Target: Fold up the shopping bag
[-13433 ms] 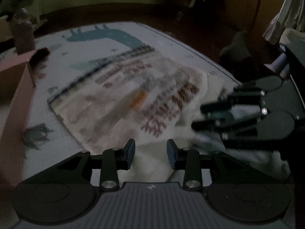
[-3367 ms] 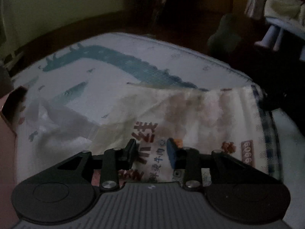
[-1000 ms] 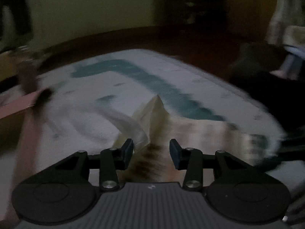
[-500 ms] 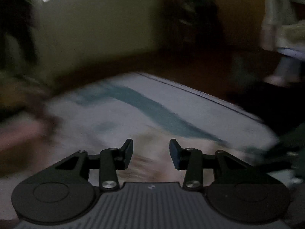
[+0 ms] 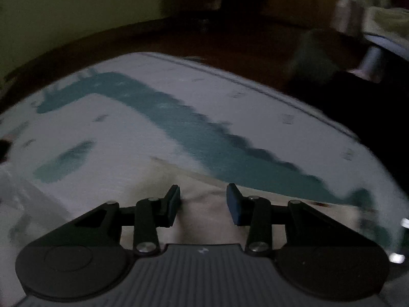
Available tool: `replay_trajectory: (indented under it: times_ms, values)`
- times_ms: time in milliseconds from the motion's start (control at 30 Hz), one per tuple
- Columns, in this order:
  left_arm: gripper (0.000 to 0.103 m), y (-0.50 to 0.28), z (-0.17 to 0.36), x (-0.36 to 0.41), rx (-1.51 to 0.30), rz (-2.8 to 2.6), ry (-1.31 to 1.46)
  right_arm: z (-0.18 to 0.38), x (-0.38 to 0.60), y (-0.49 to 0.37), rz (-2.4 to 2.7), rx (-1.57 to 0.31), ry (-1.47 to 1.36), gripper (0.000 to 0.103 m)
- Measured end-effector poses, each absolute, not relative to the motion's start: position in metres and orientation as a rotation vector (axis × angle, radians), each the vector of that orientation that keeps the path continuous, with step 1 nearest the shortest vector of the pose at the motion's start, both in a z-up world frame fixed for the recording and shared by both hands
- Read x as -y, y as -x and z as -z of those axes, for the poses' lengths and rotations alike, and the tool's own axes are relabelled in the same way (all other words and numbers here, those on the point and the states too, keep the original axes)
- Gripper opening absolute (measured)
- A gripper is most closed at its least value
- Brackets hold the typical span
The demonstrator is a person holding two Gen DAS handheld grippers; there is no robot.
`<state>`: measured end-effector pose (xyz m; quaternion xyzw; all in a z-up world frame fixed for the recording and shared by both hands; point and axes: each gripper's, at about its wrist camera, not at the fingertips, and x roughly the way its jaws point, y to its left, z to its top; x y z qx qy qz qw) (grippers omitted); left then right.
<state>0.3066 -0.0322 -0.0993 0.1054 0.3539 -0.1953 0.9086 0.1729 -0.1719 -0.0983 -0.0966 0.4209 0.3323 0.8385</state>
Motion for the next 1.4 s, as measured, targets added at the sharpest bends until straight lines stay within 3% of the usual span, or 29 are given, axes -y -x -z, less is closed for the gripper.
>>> replay_trajectory:
  times_ms: [133,267,467,700,767,833,1033,1200,1400]
  values:
    - [0.038,-0.316,0.089,0.028,-0.763,0.346,-0.279,0.1,0.169,-0.172,-0.697,-0.885,0.207,0.045]
    - [0.038,-0.263,0.076,0.025,-0.667,0.385,-0.213,0.1,0.168,-0.17,-0.695,-0.882,0.206,0.045]
    - [0.039,-0.206,0.096,-0.001,-0.69,0.348,-0.183,0.1,0.168,-0.167,-0.691,-0.876,0.203,0.049]
    - [0.04,-0.266,0.093,-0.017,-0.748,0.243,-0.178,0.1,0.17,-0.162,-0.687,-0.861,0.191,0.05]
    - [0.04,-0.275,0.085,-0.017,-0.787,0.216,-0.175,0.099,0.173,-0.161,-0.688,-0.857,0.169,0.047]
    - [0.04,-0.25,0.07,-0.018,-0.718,0.241,-0.162,0.092,0.184,-0.162,-0.692,-0.856,0.11,0.035]
    - [0.041,-0.174,0.068,-0.04,-0.782,0.333,0.037,0.064,0.228,-0.176,-0.511,-0.717,-0.02,0.034]
    - [0.041,-0.152,0.092,-0.046,-0.83,0.419,0.258,0.096,0.254,-0.205,-0.346,-0.857,-0.218,0.034]
    - [0.041,-0.154,0.099,-0.037,-0.813,0.451,0.232,0.1,0.236,-0.185,-0.478,-0.969,-0.251,0.029]
